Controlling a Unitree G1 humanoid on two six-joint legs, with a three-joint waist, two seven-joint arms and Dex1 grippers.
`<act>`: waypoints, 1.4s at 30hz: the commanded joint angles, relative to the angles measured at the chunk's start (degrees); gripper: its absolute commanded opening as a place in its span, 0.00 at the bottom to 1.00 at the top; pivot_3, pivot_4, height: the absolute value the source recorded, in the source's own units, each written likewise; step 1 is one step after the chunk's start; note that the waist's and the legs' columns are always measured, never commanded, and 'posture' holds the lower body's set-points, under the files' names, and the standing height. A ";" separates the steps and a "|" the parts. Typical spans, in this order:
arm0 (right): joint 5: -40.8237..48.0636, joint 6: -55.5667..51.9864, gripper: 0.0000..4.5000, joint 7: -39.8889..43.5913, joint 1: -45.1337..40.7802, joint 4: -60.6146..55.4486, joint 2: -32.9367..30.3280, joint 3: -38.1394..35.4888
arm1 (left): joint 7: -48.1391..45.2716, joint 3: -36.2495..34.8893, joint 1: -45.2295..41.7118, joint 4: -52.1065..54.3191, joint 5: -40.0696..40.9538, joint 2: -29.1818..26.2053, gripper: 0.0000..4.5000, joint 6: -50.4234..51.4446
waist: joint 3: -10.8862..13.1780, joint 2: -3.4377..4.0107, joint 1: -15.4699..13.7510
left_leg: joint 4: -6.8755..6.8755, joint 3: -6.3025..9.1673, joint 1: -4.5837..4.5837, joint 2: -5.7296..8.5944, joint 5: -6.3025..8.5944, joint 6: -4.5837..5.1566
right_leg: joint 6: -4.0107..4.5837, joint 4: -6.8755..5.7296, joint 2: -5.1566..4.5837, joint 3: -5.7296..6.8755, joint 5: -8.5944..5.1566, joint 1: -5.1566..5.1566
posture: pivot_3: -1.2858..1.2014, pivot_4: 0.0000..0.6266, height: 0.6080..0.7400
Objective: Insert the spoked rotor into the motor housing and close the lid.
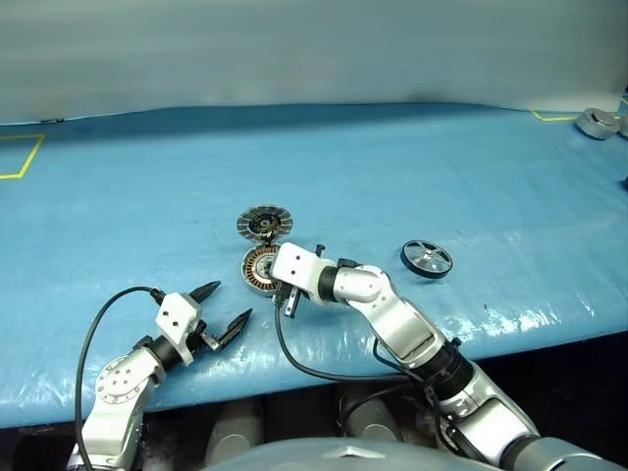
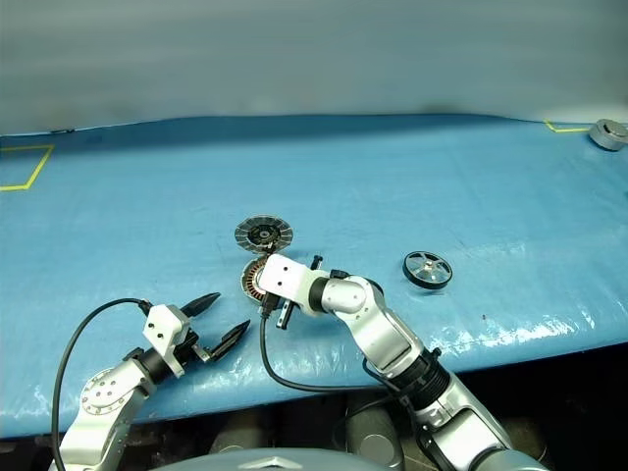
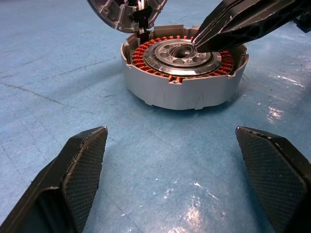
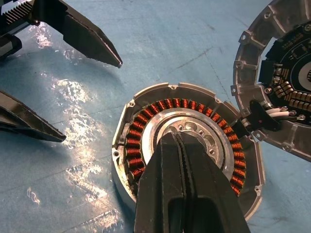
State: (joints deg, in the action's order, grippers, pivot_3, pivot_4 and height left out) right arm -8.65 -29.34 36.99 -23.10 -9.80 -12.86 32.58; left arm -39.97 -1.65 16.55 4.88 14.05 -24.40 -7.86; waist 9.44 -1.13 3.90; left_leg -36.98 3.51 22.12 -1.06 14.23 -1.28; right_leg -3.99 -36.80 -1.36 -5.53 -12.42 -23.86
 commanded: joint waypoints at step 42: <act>-0.35 0.94 0.00 -0.44 0.11 0.94 1.01 -0.43 | 0.28 -0.73 -0.30 0.90 -0.10 -0.50 1.00 -1.12 | 0.00 0.00 0.14 | 0.01 -0.01 -0.05 -0.02 0.00 0.00 | 0.00 -0.02 0.01 0.00 0.00 0.03 | 0.52 0.24 1.00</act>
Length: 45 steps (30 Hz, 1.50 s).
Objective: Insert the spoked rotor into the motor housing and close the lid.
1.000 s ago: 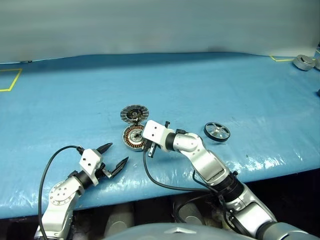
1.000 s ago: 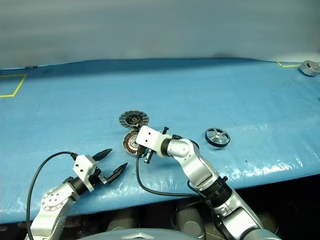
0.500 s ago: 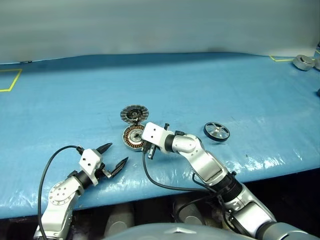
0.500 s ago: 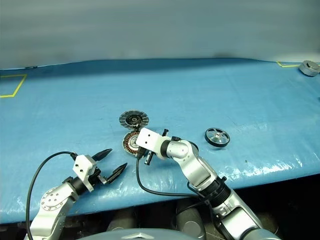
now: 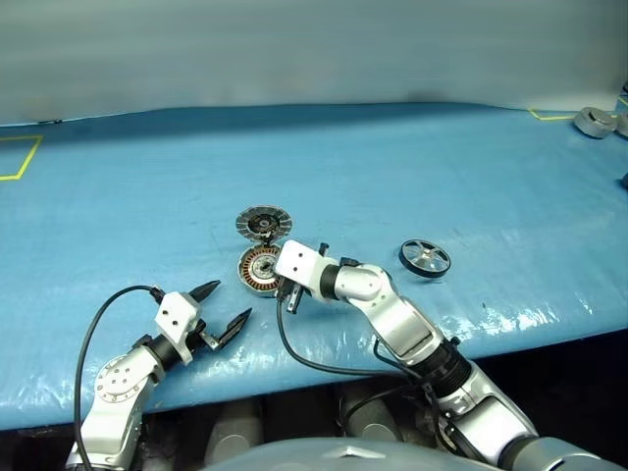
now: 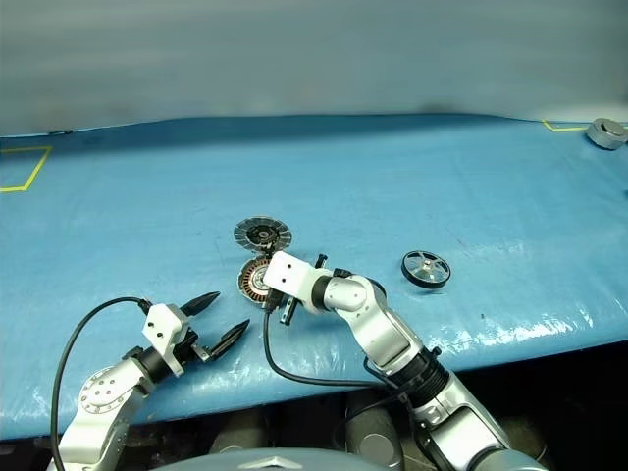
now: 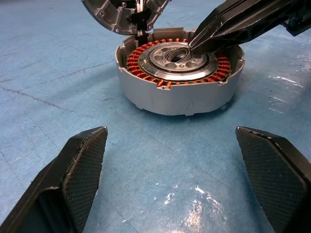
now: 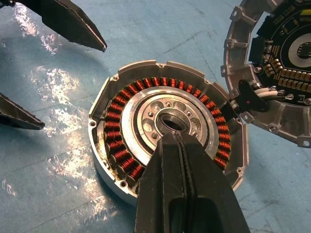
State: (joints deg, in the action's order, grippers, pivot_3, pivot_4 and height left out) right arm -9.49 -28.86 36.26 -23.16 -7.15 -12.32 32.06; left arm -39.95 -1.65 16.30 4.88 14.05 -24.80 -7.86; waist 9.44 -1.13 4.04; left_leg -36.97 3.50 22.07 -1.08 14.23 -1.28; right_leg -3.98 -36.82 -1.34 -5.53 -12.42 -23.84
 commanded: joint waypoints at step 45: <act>0.85 6.23 0.00 -2.60 -1.40 3.52 3.15 -2.25 | 0.39 -0.38 0.14 0.77 -0.16 0.13 1.00 -1.17 | 0.01 0.01 -0.10 | -0.01 0.00 0.01 0.00 0.00 0.00 | 0.00 0.00 0.00 0.00 0.00 0.00 | 0.52 0.24 1.00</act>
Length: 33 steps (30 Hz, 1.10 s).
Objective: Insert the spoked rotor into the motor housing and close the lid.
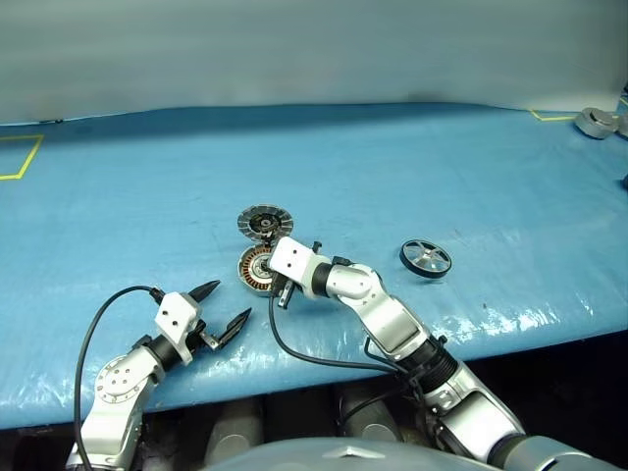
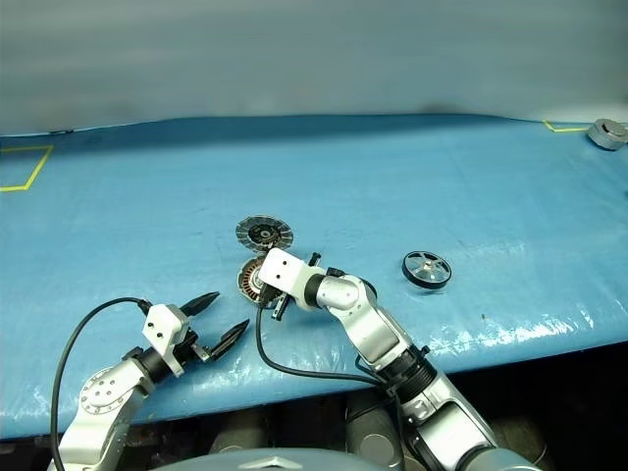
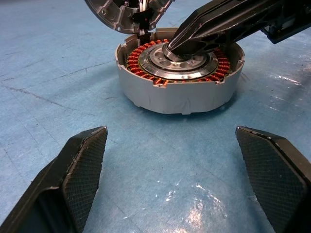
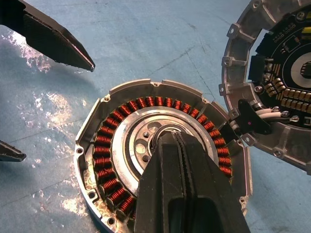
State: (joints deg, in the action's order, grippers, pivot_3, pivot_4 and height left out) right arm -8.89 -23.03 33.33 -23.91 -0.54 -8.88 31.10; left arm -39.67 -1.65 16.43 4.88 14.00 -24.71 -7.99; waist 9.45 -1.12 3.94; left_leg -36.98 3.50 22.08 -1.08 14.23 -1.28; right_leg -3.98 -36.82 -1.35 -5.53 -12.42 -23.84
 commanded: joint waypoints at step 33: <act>0.69 2.27 0.00 0.16 -1.33 0.76 1.82 -2.07 | 0.40 -0.47 0.52 0.97 -0.01 0.09 1.00 -1.00 | 0.00 0.00 0.01 | 0.01 0.00 0.01 0.00 0.00 0.00 | 0.00 0.00 0.00 0.00 0.00 -0.01 | 0.52 0.24 1.00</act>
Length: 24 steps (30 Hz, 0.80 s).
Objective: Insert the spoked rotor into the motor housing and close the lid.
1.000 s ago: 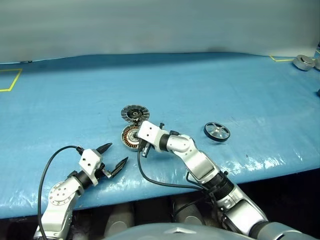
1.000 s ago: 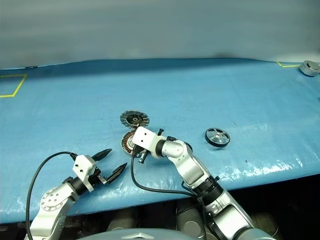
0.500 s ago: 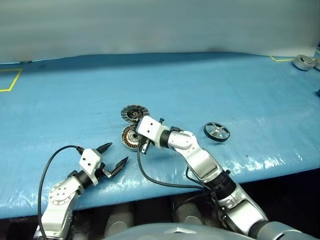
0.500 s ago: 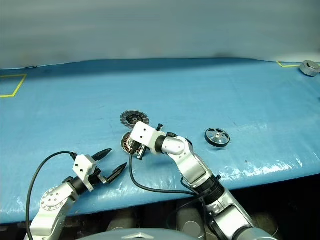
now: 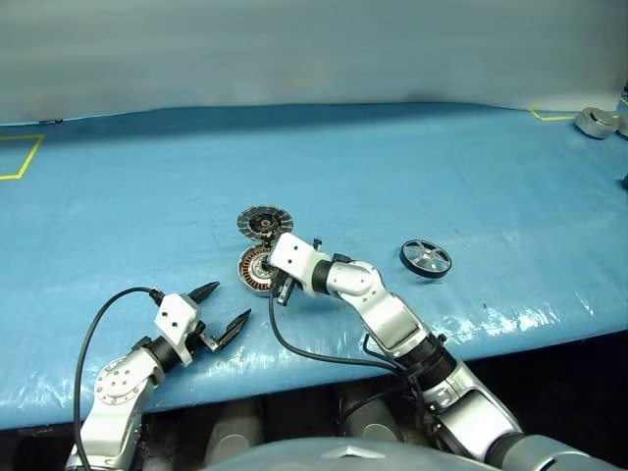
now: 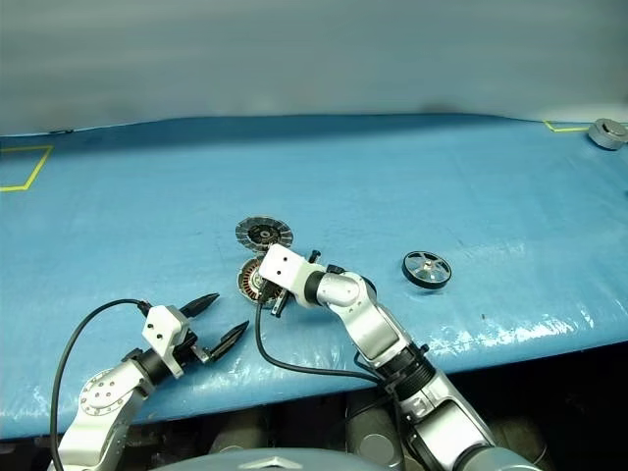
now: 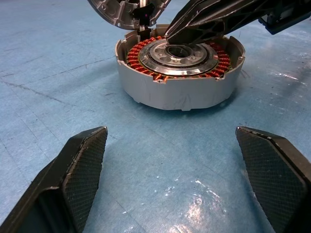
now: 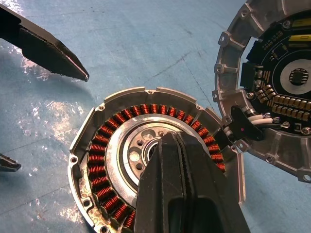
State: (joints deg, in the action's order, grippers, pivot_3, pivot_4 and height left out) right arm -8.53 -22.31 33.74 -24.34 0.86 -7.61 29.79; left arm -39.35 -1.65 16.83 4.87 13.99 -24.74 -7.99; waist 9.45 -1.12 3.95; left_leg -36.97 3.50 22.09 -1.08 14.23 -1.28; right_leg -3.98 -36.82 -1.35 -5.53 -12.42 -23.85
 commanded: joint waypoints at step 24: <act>-2.89 -1.16 0.00 0.46 0.34 3.05 -1.16 2.50 | 0.11 -0.37 -0.16 0.83 0.04 -0.11 1.00 -0.88 | -0.01 0.00 0.02 | -0.01 0.00 -0.09 0.00 0.00 0.00 | 0.00 -0.01 0.00 0.00 0.00 0.08 | 0.52 0.24 1.00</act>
State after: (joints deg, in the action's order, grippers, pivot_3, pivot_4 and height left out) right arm -10.54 -21.93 33.82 -24.83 1.87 -8.47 31.18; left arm -39.02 -1.65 16.84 4.87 14.00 -24.74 -7.99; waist 9.44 -1.11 3.97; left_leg -36.98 3.49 21.98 -1.08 14.23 -1.28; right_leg -3.98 -36.83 -1.34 -5.53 -12.42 -23.75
